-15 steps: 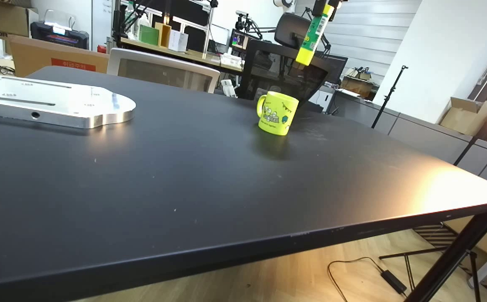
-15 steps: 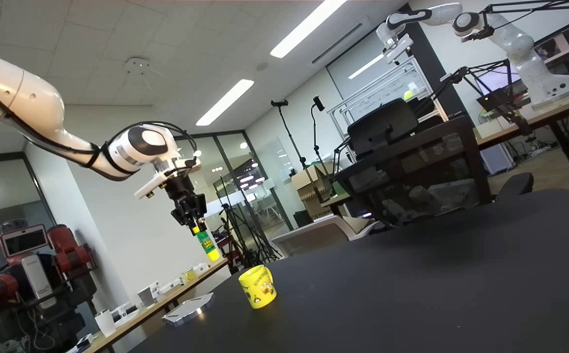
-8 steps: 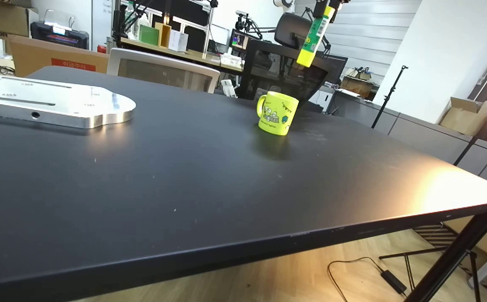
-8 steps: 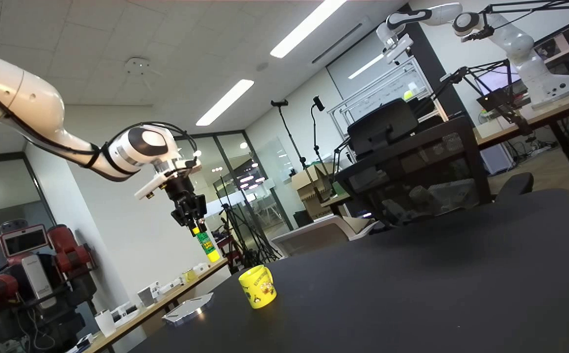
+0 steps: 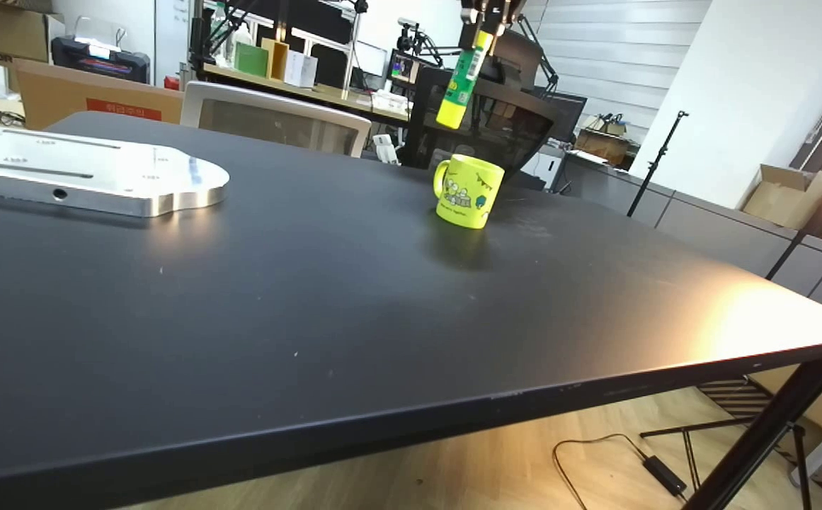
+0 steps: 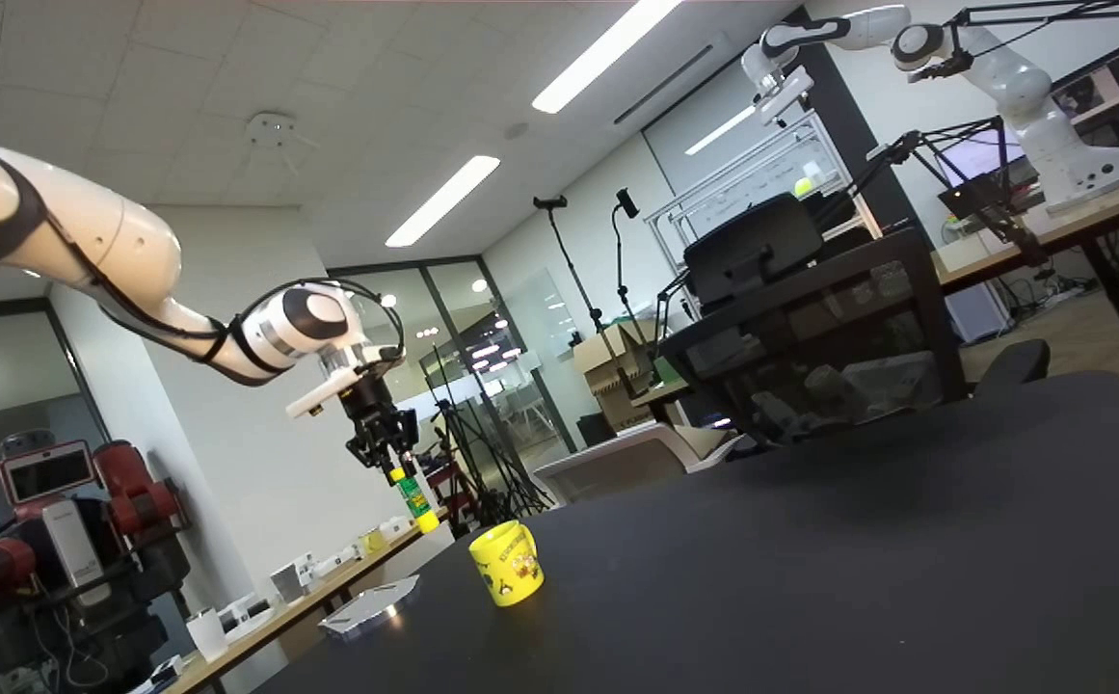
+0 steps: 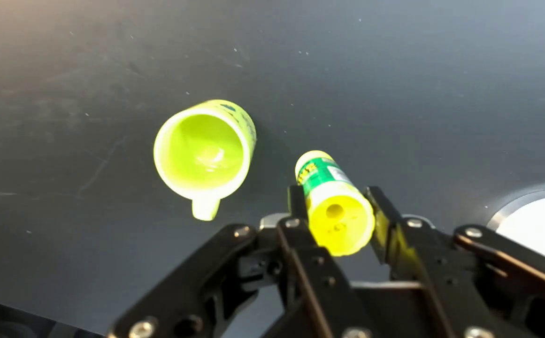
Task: Put the gluestick on the table
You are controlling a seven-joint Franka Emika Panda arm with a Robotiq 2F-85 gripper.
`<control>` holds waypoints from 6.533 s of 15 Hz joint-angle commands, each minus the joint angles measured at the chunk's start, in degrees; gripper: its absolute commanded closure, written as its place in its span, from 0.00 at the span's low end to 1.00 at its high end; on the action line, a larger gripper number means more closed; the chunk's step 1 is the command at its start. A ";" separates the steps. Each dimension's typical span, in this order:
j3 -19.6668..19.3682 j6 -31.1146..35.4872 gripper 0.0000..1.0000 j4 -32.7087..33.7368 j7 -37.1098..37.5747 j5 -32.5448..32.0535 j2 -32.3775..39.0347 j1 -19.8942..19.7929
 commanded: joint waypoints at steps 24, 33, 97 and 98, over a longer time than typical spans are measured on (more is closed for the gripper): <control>1.26 -7.55 0.91 42.28 -12.76 -2.57 30.04 12.84; -0.64 -10.41 0.91 52.03 -20.25 -5.79 36.77 18.72; -3.20 -8.96 0.91 63.55 -46.59 -3.94 46.14 22.62; -3.23 -9.50 0.91 63.64 -46.61 -3.93 46.14 22.64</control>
